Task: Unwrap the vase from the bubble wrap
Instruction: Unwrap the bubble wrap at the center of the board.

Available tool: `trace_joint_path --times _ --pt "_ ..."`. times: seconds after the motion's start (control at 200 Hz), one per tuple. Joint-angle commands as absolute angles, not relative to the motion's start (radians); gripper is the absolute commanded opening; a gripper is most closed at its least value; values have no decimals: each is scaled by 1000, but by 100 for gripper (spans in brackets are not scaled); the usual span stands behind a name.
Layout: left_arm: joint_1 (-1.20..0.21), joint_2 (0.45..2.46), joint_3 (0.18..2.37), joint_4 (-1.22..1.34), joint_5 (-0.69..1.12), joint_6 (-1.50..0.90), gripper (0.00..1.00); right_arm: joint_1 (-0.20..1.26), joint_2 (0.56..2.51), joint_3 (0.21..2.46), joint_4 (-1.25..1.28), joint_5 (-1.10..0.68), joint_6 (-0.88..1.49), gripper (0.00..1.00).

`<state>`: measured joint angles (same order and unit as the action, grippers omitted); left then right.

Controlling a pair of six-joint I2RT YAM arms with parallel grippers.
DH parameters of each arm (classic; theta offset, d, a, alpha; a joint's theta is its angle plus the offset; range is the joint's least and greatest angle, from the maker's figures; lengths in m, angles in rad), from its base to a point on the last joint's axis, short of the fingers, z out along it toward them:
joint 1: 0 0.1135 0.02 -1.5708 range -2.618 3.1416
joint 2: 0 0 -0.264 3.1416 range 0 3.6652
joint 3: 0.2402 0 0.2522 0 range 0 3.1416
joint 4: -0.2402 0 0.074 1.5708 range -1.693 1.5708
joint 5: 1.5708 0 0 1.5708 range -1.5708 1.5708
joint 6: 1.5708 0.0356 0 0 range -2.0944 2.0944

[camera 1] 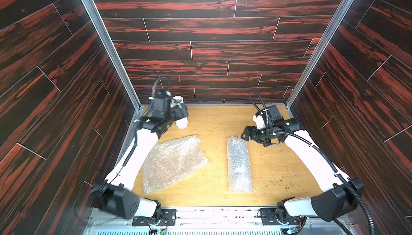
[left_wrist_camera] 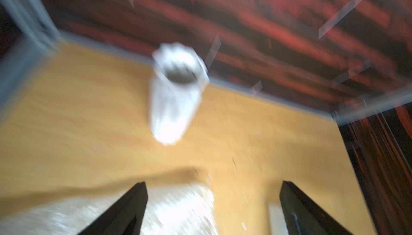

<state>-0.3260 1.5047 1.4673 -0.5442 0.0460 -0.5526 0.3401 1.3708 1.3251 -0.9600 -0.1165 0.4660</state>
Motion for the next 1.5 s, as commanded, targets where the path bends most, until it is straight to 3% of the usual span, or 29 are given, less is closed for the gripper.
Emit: trace_joint_path --times 0.0,0.09,0.195,0.391,0.596,0.842,1.182,1.308,1.493 --pt "-508 1609 1428 -753 253 -747 95 263 1291 1168 -909 -264 544 89" --pt "-592 1642 1322 -568 350 -879 93 213 1263 1004 -812 -426 581 89" --pt "-642 1682 1285 -477 375 -927 88 214 1261 948 -765 -449 605 87" --pt "-680 1747 1278 -424 420 -917 86 218 1313 1077 -837 -275 519 87" --pt "-692 1815 1300 -328 486 -917 98 287 1470 1199 -865 -165 440 87" --pt "-698 1826 1244 -273 492 -943 98 387 1606 1218 -858 -29 412 81" --pt "-706 1917 1296 -224 520 -976 96 391 1713 1247 -830 13 381 61" --pt "-708 1956 1320 -215 526 -984 95 393 1720 1235 -830 25 379 49" --pt "-714 1993 1356 -193 538 -996 81 393 1714 1237 -840 27 380 30"
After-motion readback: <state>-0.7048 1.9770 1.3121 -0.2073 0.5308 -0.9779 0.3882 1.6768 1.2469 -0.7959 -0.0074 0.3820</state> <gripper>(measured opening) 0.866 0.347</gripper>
